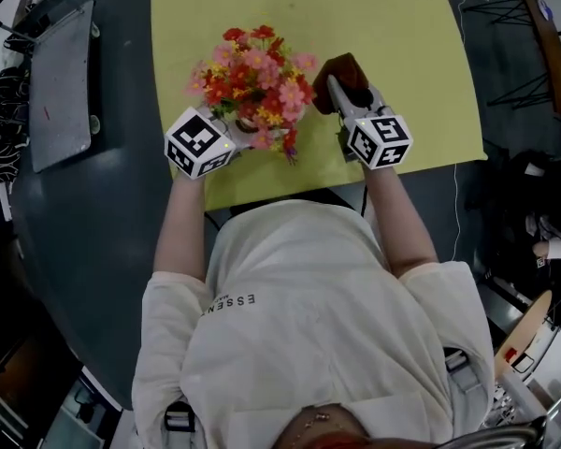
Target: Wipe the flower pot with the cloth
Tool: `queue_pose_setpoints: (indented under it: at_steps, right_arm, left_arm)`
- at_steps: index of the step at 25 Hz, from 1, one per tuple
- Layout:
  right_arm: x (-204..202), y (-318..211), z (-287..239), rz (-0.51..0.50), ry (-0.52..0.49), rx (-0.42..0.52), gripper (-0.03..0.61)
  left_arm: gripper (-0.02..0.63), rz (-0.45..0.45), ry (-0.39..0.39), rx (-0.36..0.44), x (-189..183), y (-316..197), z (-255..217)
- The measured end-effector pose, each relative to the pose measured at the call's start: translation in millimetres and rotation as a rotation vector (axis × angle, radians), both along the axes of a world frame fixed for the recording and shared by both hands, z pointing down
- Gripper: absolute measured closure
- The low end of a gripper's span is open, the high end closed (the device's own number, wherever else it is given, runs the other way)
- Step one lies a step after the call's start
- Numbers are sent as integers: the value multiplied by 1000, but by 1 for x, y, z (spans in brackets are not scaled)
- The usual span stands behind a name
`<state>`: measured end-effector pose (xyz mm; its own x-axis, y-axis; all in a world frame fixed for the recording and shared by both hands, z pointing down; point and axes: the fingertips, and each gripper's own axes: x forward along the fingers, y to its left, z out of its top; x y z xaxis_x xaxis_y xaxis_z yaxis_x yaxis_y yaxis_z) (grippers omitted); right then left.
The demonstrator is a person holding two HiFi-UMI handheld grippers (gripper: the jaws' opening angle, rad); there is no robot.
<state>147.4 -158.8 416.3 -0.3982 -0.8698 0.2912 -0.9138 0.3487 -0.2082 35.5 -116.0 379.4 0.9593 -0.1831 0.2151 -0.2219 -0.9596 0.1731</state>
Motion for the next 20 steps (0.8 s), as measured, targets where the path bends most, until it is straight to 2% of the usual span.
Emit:
queue_pose_setpoints:
  at_steps: [2,10,17,20]
  right_arm:
    - [7,-3,3,16,-1,-9,523]
    - [7,-2,30,18,45,-40,523]
    - [18,8,48,27,54,-42,522]
    - [20,8,54,32,51,-37,522]
  left_arm:
    - [49,17,-43,5,2,4,24]
    - [51,26,-139,8,0,5,104]
    - [51,44,-179,-4,7,14,152]
    - [51,38,-157,-12,6,10,158]
